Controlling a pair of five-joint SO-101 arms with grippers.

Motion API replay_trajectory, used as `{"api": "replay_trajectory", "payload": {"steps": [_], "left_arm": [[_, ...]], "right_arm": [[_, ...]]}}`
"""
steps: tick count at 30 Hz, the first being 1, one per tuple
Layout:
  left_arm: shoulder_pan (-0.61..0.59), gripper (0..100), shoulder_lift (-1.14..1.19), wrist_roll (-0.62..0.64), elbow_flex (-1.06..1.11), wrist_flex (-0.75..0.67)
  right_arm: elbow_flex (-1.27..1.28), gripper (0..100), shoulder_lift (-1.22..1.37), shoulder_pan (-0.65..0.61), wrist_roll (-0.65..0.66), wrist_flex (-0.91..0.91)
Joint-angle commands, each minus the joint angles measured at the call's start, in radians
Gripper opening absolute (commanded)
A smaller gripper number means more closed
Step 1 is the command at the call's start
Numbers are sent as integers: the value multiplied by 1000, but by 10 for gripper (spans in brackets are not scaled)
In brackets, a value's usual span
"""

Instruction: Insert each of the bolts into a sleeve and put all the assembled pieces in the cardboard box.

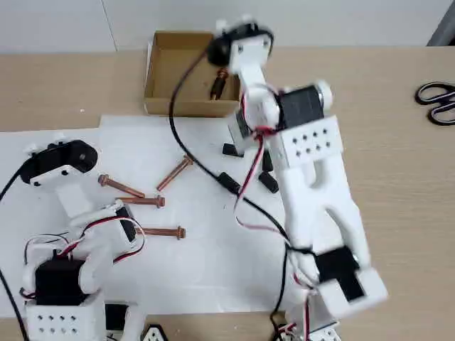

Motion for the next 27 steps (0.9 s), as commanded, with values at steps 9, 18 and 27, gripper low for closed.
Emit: {"api": "replay_trajectory", "payload": {"steps": [9, 18, 27], "left_arm": [[-6, 6, -9, -9, -44, 2], [-6, 6, -9, -11, -42, 2], [-6, 6, -11, -11, -45, 3]], "right_arm": [[410, 173, -205, 38, 153, -1], [437, 174, -199, -47, 304, -117], [434, 174, -36, -62, 305, -265]]}}
